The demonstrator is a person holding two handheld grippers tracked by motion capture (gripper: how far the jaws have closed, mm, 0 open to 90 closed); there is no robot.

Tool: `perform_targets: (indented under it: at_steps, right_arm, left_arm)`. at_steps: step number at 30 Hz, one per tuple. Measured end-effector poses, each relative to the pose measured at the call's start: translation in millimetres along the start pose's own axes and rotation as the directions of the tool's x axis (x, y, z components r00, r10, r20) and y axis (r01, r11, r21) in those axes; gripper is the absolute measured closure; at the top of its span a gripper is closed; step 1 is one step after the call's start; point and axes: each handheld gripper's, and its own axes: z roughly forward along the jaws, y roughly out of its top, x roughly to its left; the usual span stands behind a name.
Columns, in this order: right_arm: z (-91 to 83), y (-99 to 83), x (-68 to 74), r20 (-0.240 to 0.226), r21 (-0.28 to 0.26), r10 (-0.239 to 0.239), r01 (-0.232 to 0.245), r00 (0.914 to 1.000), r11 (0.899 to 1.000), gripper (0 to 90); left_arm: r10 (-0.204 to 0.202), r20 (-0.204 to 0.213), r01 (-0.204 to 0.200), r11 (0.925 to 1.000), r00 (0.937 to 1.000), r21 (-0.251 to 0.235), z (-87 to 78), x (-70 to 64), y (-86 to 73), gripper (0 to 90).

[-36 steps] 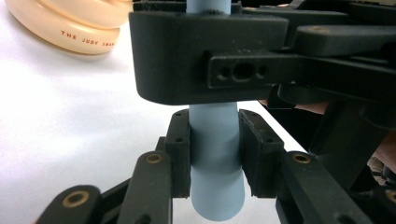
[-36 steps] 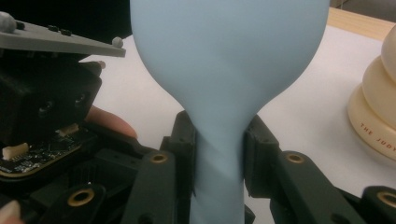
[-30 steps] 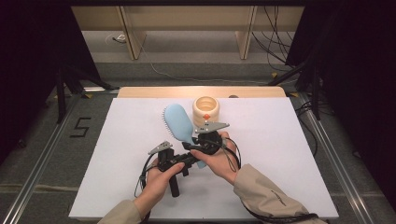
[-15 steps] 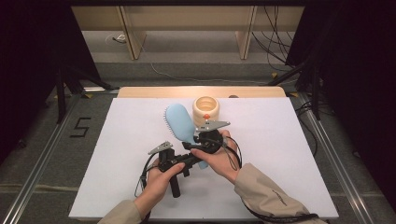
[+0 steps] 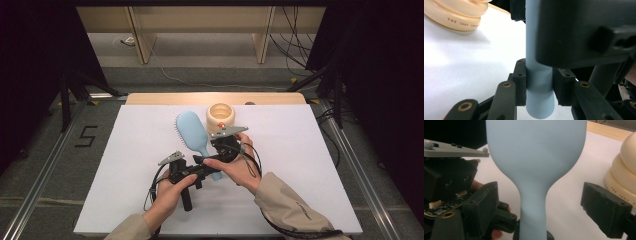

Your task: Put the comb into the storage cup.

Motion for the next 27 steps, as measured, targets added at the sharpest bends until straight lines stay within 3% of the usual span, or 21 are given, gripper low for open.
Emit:
perform_targets:
  at_steps: [13, 27]
  right_arm:
    - [-15.5, 10.7, 0.4, 0.013, -0.044, -0.052, 0.053, 0.9986, 0.998, 0.3]
    - [-27.6, 24.6, 0.2, 0.025, -0.103, -0.067, 0.069, 0.9974, 0.992, 0.2]
  left_arm:
    - [0.003, -0.003, -0.003, 1.0000, 1.0000, 0.003, 0.0, 0.5, -0.2, 66.4]
    - [0.008, 0.004, -0.008, 0.9999, 1.0000, 0.014, 1.3, -0.5, -1.9, 66.4]
